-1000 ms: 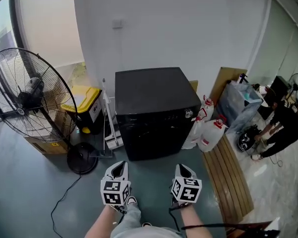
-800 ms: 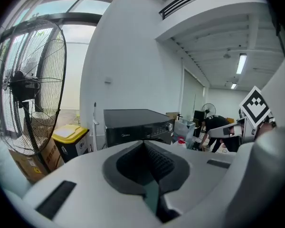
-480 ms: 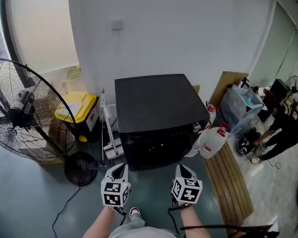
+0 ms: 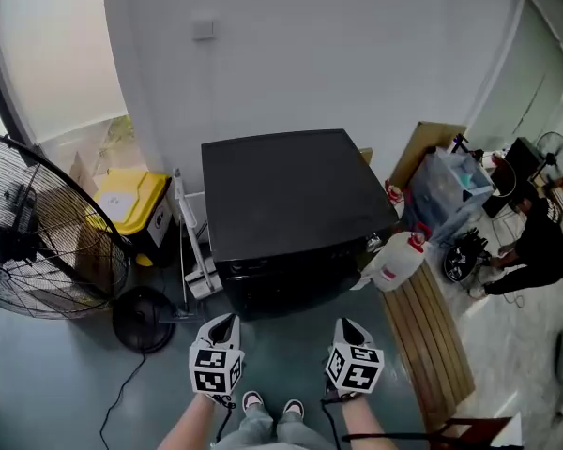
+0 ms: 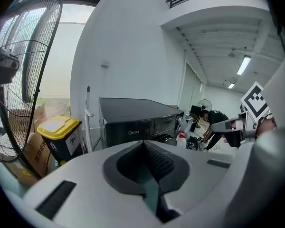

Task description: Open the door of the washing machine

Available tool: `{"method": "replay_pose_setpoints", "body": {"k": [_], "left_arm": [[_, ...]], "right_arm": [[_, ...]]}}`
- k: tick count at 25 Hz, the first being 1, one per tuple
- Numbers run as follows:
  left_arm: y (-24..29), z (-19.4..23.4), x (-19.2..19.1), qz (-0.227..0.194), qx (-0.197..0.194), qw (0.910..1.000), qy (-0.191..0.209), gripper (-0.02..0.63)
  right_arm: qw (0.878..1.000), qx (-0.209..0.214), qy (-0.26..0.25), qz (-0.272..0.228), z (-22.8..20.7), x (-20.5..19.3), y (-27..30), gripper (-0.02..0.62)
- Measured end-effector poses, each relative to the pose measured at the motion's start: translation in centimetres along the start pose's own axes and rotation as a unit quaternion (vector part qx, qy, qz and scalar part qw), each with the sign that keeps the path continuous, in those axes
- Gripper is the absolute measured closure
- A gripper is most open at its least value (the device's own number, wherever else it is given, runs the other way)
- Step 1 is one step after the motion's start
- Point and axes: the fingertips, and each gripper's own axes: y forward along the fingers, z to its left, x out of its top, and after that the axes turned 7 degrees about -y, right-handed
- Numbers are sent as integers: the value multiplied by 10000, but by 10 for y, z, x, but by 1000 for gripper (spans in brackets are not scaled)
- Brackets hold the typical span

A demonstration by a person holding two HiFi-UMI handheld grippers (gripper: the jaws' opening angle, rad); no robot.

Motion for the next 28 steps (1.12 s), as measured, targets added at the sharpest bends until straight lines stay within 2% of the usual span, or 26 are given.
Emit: {"method": "replay_pose_setpoints", "body": {"k": [7, 15, 28], "left_arm": [[23, -3, -17, 188, -48, 9998, 1, 601], [61, -4, -53, 384, -178, 9991, 55, 601], [118, 29, -152, 587, -76, 9981, -151, 601]], "right_arm": [[9999, 55, -73, 127, -1, -10, 19, 590], [9990, -71, 21, 445, -25, -53, 47, 590], [9974, -144, 152, 695, -29, -148, 107, 591]]}}
